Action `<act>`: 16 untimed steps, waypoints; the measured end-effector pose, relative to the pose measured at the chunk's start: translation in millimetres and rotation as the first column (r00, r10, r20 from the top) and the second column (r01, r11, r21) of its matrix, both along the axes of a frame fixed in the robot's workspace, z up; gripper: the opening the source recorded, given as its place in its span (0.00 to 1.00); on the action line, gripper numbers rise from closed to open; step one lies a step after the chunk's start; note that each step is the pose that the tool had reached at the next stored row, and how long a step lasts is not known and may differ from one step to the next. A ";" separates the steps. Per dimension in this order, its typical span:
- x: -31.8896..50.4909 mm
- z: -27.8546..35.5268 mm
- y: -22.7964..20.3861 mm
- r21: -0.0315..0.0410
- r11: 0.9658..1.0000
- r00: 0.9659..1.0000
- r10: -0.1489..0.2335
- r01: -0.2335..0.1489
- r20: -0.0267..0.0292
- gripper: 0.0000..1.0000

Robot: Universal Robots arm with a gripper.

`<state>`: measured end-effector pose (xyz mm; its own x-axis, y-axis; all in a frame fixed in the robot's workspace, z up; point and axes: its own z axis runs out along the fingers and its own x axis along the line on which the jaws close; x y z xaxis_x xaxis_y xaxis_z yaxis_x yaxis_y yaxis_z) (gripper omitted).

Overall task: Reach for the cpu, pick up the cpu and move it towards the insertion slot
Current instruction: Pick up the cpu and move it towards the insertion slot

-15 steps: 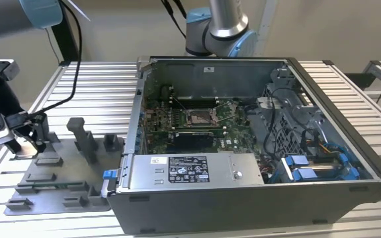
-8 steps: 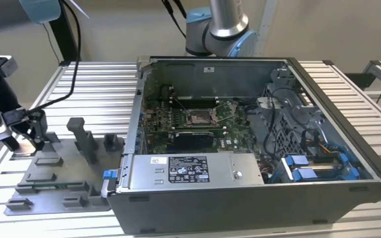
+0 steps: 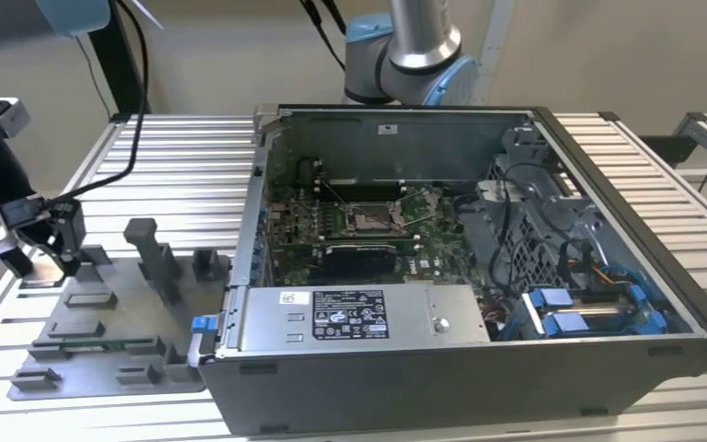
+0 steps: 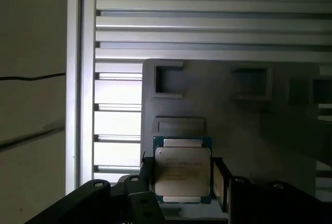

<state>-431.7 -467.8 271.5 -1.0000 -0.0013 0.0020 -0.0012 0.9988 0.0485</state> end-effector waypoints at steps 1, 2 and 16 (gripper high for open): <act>0.0 0.8 0.0 0.000 1.000 1.000 0.000 0.000 0.000 0.00; 0.0 1.5 0.0 0.000 1.000 1.000 0.000 0.000 0.000 0.00; 0.0 15.7 0.0 0.000 1.000 1.000 0.000 0.000 0.000 0.00</act>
<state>-431.7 -467.8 287.2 -1.0000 -0.0013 0.0020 -0.0012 0.9988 0.0485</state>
